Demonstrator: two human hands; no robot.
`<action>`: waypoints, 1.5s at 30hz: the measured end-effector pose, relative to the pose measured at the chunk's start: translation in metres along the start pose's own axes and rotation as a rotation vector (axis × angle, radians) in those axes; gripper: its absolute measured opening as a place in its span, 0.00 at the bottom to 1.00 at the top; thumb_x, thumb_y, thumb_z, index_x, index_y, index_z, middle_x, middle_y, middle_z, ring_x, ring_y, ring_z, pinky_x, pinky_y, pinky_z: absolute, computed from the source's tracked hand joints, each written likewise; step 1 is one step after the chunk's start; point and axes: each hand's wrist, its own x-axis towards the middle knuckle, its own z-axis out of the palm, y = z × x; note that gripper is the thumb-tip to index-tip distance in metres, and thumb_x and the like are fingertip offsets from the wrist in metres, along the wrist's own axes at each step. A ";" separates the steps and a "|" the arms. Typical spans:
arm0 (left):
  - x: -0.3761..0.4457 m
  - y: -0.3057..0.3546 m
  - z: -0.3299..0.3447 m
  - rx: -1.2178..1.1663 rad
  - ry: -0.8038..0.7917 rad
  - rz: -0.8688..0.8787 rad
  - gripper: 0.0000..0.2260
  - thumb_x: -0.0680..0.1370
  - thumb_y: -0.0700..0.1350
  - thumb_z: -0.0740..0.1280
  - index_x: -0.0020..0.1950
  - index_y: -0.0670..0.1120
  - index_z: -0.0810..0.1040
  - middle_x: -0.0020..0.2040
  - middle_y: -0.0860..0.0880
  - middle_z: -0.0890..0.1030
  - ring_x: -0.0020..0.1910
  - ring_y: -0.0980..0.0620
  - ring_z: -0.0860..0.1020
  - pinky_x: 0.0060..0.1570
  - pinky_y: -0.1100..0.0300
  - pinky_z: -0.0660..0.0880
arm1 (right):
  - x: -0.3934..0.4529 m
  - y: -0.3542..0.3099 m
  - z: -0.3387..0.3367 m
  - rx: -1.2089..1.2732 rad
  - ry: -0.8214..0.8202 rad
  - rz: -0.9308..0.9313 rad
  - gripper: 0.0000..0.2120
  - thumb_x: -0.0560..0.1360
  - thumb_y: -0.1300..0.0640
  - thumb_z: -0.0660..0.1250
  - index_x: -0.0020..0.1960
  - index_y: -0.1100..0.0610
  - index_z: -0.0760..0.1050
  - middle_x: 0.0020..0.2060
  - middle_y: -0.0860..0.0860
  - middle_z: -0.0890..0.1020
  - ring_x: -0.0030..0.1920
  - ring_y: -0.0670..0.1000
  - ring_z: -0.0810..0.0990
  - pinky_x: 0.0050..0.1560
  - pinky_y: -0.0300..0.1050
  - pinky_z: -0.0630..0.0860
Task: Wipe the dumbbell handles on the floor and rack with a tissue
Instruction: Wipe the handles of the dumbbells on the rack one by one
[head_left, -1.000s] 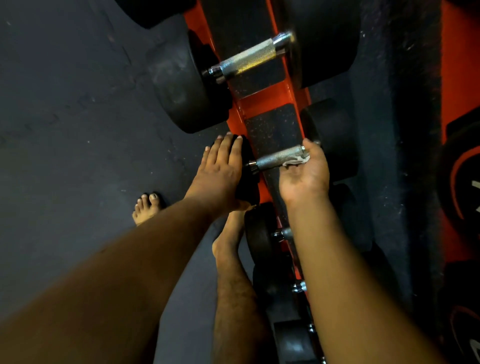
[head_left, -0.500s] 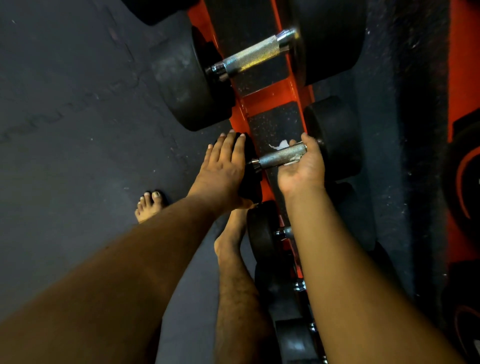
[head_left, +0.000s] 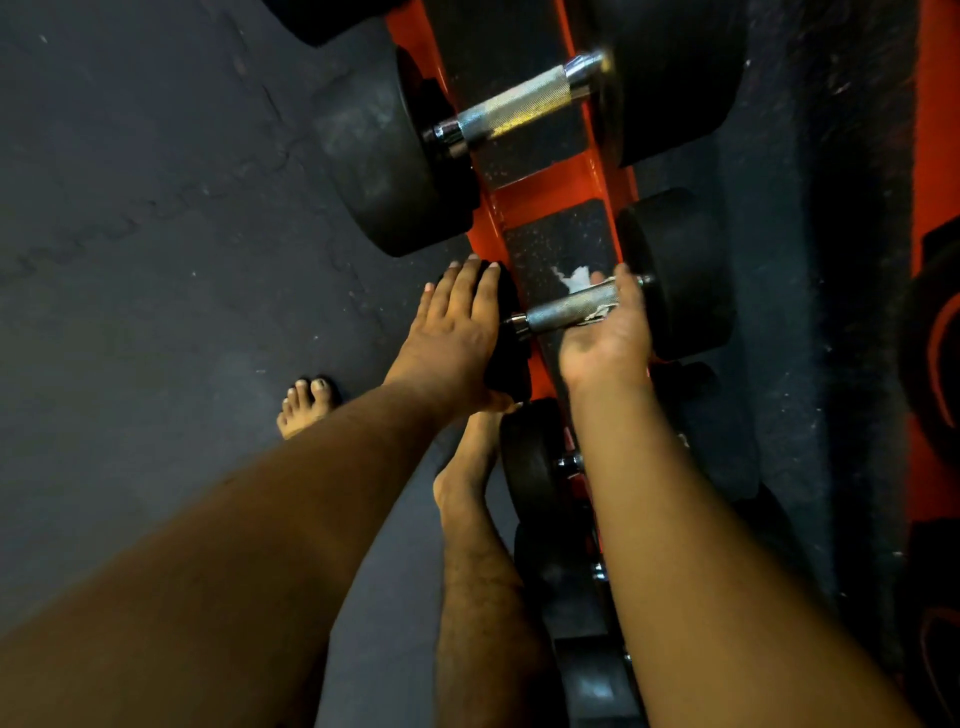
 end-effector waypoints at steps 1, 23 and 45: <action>0.000 0.001 0.000 -0.004 -0.002 0.000 0.68 0.59 0.64 0.83 0.82 0.43 0.42 0.82 0.41 0.46 0.82 0.41 0.43 0.79 0.44 0.42 | 0.001 0.004 -0.004 -0.071 -0.025 0.019 0.06 0.80 0.54 0.66 0.47 0.56 0.76 0.42 0.51 0.83 0.43 0.50 0.83 0.43 0.45 0.79; -0.001 0.001 0.000 -0.015 0.008 -0.001 0.67 0.59 0.61 0.83 0.82 0.42 0.43 0.82 0.40 0.47 0.82 0.41 0.44 0.79 0.44 0.43 | -0.011 0.044 -0.046 -0.489 -0.176 -0.026 0.11 0.80 0.57 0.68 0.61 0.59 0.78 0.53 0.55 0.85 0.55 0.54 0.84 0.52 0.47 0.81; -0.006 0.003 -0.003 -0.026 -0.015 -0.005 0.66 0.62 0.56 0.84 0.82 0.41 0.39 0.83 0.41 0.43 0.81 0.42 0.41 0.78 0.45 0.42 | -0.011 0.026 -0.074 -2.253 -0.547 -1.275 0.34 0.74 0.62 0.65 0.78 0.61 0.61 0.79 0.59 0.61 0.81 0.59 0.51 0.79 0.58 0.45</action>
